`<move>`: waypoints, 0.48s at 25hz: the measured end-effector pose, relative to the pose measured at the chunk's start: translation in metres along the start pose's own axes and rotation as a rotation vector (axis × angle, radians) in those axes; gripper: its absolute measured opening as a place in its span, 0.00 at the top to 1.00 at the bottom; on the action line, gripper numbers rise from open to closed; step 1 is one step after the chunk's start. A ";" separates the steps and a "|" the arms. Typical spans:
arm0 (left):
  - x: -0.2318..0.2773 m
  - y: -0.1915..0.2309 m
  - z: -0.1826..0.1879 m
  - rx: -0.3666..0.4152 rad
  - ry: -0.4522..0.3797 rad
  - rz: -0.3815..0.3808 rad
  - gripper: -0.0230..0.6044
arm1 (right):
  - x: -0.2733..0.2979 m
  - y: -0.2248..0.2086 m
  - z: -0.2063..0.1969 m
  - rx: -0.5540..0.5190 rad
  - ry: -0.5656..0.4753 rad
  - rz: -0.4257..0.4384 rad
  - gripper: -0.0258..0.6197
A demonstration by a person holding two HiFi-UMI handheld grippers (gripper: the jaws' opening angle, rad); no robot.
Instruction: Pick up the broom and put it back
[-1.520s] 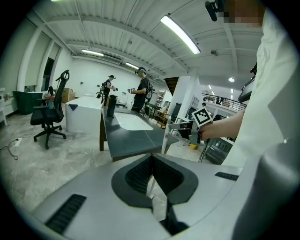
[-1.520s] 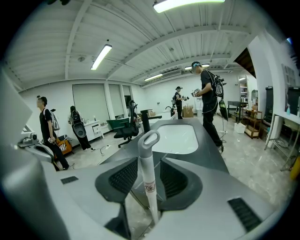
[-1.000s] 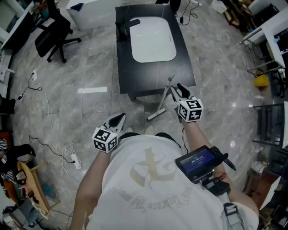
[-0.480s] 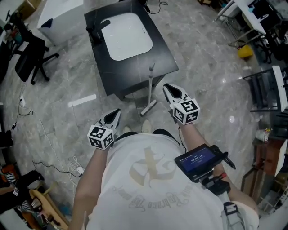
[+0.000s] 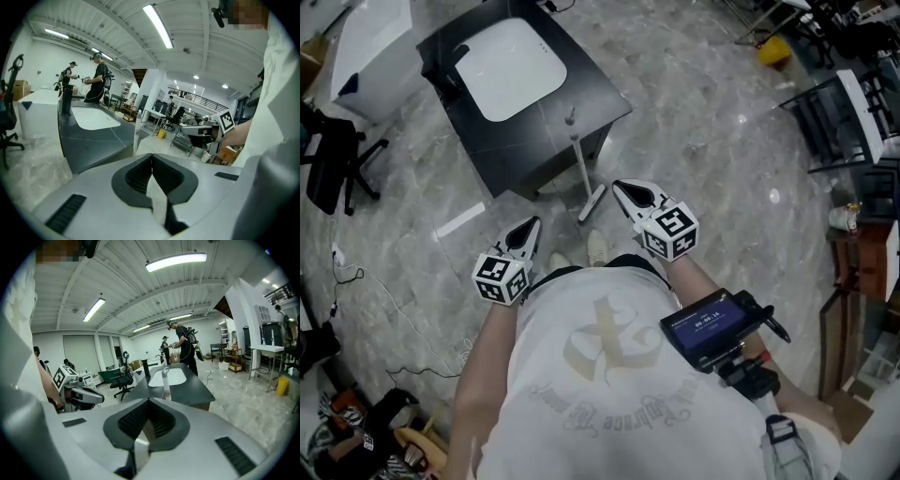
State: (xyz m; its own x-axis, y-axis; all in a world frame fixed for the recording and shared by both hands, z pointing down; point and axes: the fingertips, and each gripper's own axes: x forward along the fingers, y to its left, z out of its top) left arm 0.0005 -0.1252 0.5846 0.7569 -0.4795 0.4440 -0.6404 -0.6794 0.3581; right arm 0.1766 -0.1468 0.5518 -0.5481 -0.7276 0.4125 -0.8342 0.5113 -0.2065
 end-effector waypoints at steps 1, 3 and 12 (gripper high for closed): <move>0.002 -0.003 -0.001 0.003 0.005 -0.011 0.94 | -0.003 0.004 -0.004 0.004 0.001 0.004 0.93; 0.005 -0.009 -0.003 0.009 0.014 -0.031 0.94 | -0.008 0.012 -0.010 0.012 0.002 0.012 0.93; 0.006 -0.019 -0.006 0.028 0.031 -0.068 0.94 | -0.019 0.025 -0.017 0.026 -0.012 0.025 0.93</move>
State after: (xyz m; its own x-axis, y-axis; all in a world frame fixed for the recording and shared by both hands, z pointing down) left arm 0.0169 -0.1120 0.5851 0.7939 -0.4144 0.4450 -0.5834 -0.7253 0.3654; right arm 0.1673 -0.1118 0.5541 -0.5694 -0.7202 0.3964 -0.8214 0.5174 -0.2399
